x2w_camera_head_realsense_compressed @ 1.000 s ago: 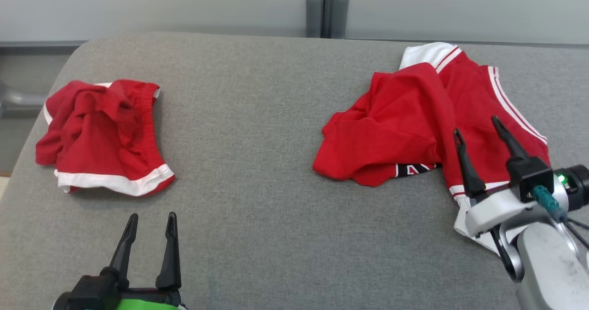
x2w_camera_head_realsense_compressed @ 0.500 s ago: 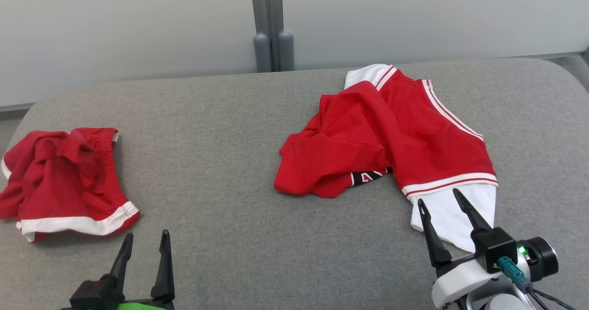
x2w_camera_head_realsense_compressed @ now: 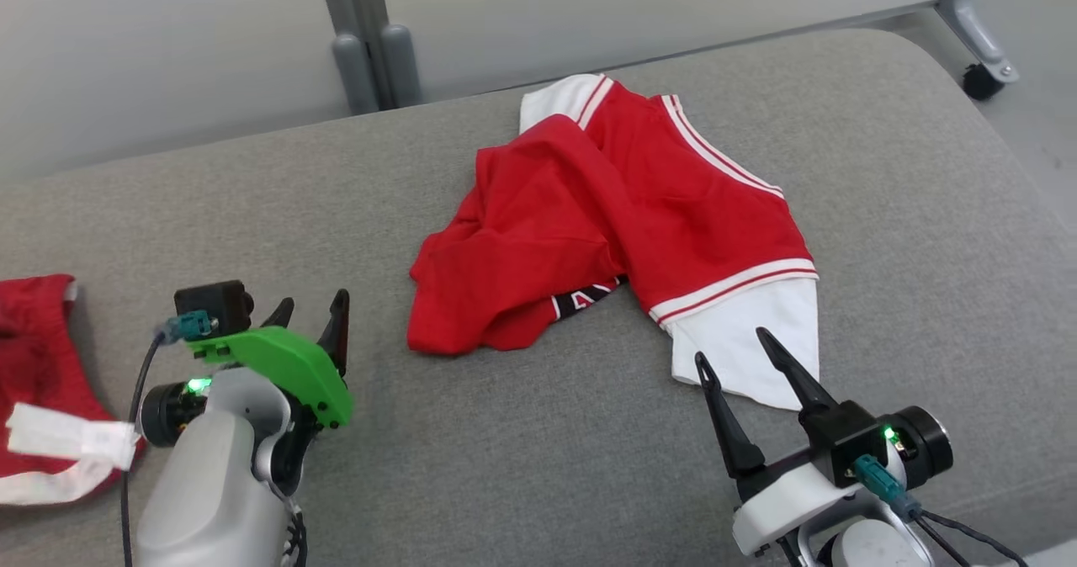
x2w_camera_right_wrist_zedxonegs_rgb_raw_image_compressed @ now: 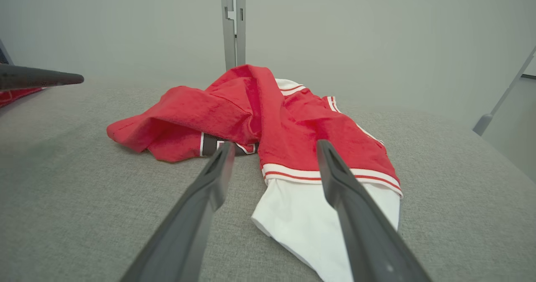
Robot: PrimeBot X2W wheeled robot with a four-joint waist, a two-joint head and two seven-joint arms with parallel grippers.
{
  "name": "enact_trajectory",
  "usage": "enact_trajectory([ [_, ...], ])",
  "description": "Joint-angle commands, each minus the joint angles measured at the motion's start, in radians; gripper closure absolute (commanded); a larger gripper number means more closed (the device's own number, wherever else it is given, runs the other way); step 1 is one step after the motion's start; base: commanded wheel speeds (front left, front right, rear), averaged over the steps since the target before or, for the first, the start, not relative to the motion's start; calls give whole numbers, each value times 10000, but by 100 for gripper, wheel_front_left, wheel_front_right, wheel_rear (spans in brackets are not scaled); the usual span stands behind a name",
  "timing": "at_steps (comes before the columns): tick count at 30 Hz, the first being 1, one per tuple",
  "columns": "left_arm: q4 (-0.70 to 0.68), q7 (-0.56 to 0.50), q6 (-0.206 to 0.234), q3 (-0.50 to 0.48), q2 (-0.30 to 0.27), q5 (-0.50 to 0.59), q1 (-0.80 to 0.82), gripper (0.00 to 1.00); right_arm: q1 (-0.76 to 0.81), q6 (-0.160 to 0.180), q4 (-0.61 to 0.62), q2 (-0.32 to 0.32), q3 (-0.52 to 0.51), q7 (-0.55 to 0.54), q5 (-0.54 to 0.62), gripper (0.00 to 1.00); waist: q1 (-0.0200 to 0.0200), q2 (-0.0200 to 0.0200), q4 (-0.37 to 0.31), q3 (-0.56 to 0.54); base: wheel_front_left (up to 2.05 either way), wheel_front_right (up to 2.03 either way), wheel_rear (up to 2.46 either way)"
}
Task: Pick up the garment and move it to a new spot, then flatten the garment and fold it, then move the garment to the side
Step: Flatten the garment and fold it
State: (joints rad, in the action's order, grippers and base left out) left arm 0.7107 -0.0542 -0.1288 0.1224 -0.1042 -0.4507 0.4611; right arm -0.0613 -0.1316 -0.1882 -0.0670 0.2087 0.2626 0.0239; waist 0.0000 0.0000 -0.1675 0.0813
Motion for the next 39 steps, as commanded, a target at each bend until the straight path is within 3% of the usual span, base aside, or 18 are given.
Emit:
enact_trajectory([
  [1,306,-340,-22,58,-37,-121,437,0,-134,18,-12,54,63,31,-58,0,0,0,-910,770,0,0,0],
  [5,875,-1282,-22,521,-88,-447,1159,0,-255,18,-52,97,92,31,-210,0,0,0,-1338,1017,0,0,0],
  [12,580,-2015,-22,1366,-287,-1504,1545,0,-269,18,-85,138,19,32,-232,0,0,0,-1604,1039,0,0,0],
  [24,1191,-2155,25,1371,-734,-2038,2128,0,-405,18,-240,159,515,32,-434,0,0,0,-2203,1073,0,0,0],
  [39,970,-2923,-25,2372,-1445,-2608,2418,0,-431,18,-248,167,609,32,-556,0,0,0,-2567,1301,0,0,0],
])
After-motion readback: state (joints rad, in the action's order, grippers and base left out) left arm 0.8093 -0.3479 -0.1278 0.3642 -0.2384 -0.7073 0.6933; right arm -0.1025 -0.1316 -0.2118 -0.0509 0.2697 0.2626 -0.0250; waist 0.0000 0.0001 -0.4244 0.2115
